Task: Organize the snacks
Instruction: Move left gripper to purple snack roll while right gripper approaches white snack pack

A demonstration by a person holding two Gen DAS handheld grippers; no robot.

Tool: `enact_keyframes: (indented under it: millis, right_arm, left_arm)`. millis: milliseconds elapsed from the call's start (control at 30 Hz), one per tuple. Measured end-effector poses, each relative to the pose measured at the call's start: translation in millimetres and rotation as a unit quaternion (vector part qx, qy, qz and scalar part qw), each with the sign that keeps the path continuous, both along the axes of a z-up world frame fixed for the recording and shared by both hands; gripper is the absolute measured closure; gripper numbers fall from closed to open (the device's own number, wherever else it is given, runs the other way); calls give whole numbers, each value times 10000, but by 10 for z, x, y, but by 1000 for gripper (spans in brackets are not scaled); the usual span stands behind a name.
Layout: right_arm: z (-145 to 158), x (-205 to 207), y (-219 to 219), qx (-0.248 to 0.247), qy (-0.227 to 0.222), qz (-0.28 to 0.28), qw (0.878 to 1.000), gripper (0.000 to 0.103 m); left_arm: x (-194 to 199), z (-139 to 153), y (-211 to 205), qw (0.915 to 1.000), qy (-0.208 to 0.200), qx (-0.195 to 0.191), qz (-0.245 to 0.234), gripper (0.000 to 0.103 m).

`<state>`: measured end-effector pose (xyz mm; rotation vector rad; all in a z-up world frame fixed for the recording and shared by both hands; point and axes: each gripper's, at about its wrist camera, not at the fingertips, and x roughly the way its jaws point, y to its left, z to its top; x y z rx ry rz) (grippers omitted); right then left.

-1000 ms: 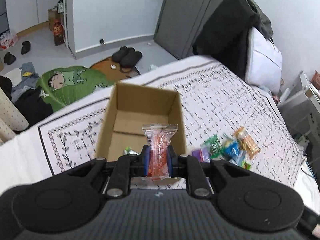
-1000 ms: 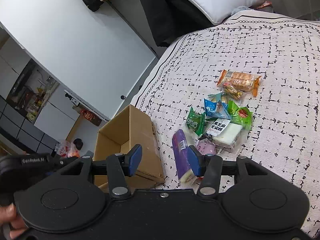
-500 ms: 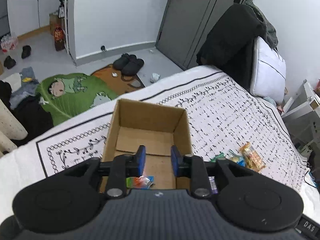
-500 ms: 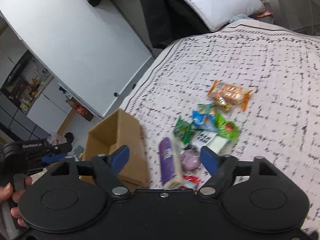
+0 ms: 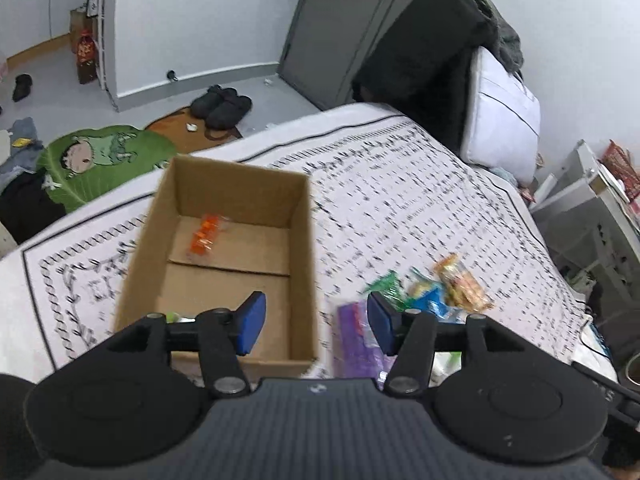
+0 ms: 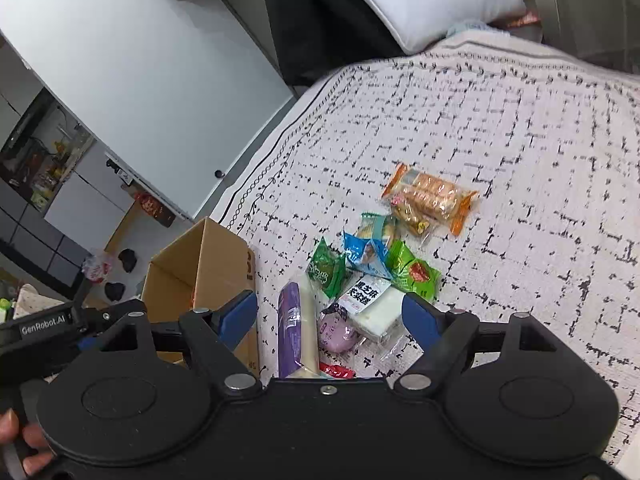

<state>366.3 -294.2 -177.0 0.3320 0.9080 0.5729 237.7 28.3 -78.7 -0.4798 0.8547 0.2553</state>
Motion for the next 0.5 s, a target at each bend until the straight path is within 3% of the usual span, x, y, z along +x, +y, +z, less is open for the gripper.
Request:
enact_keyframes:
  millis: [333, 500]
  right_arm:
    - [-336, 239, -172, 607, 954, -316, 9931, 26]
    - [-491, 269, -209, 742, 1260, -474, 9881, 27]
  left_arm:
    - [89, -159, -478, 9996, -31, -262, -106, 48]
    - [98, -369, -662, 9993, 155, -334, 48, 48]
